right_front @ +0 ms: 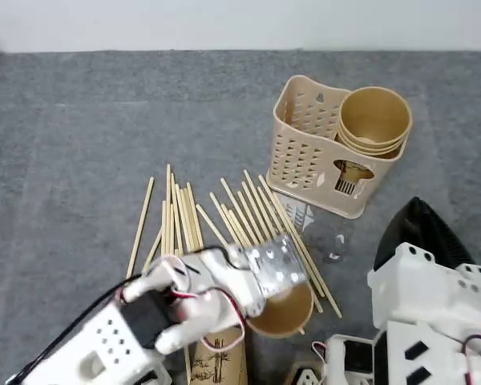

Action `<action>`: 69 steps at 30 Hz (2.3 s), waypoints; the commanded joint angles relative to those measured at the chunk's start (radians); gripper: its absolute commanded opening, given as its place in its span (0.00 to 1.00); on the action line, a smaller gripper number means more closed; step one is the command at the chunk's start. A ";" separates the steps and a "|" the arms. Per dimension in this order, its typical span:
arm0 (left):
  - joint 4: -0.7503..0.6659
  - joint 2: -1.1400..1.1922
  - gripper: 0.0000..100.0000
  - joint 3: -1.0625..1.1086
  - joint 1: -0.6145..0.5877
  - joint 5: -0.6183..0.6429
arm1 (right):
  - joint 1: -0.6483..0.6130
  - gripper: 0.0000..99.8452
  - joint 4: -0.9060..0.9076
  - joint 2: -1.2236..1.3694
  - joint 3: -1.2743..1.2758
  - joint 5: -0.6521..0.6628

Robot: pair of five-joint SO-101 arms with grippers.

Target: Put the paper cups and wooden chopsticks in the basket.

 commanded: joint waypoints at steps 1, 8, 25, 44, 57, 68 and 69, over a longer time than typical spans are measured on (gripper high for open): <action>0.029 -0.006 0.01 -0.189 -0.071 0.000 | 0.012 0.01 -0.013 0.007 -0.029 -0.008; -0.044 0.003 0.01 -0.352 -0.146 0.002 | 0.012 0.01 0.008 -0.002 0.044 -0.005; -0.365 0.324 0.01 -0.630 -0.224 0.008 | 0.005 0.01 -0.004 -0.002 0.505 0.192; -0.064 1.208 0.01 -1.745 -0.143 0.011 | 0.005 0.01 0.008 -0.002 0.571 0.253; 0.086 1.551 0.02 -2.150 -0.133 0.046 | 0.005 0.01 0.008 -0.004 0.571 0.253; 0.091 1.579 0.20 -2.192 -0.169 0.264 | 0.005 0.01 0.008 -0.004 0.571 0.253; 0.089 1.579 0.20 -2.192 -0.172 0.265 | 0.005 0.01 0.008 -0.004 0.571 0.253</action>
